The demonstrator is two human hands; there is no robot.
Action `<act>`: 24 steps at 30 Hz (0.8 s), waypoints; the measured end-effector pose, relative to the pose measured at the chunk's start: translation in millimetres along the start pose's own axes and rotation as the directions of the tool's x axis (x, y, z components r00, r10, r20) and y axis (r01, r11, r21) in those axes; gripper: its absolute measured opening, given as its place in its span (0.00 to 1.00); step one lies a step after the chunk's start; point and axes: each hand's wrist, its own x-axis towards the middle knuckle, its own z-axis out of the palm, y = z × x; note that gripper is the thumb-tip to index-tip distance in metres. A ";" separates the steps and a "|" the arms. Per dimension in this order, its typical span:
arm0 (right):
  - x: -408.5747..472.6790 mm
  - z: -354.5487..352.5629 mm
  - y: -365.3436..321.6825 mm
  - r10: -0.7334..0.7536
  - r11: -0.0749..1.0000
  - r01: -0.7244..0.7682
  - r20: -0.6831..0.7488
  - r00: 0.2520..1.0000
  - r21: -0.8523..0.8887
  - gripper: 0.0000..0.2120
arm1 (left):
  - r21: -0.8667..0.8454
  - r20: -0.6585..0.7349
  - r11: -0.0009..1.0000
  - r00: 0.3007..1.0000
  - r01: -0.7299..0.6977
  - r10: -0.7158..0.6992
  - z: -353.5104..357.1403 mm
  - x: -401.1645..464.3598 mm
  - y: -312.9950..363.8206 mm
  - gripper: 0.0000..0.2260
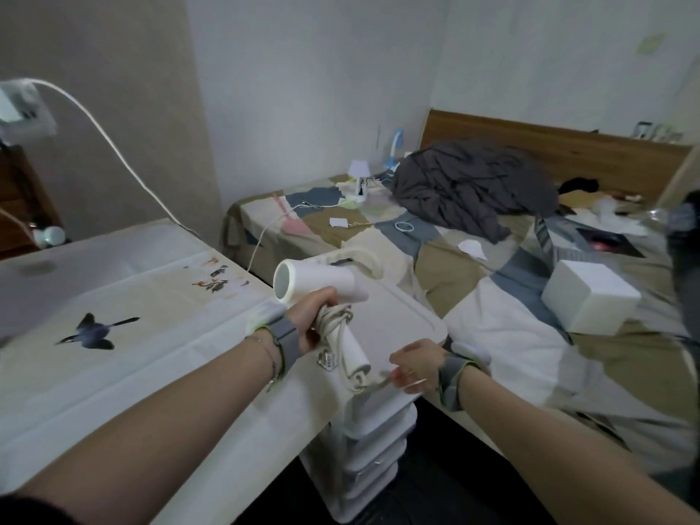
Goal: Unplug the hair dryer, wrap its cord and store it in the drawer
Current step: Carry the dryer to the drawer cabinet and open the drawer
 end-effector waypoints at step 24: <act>62.9 12.9 34.4 0.198 0.960 -0.152 -0.182 0.963 0.237 0.10 | 0.247 0.074 0.950 0.974 0.189 -0.213 20.0 42.2 -22.6 0.06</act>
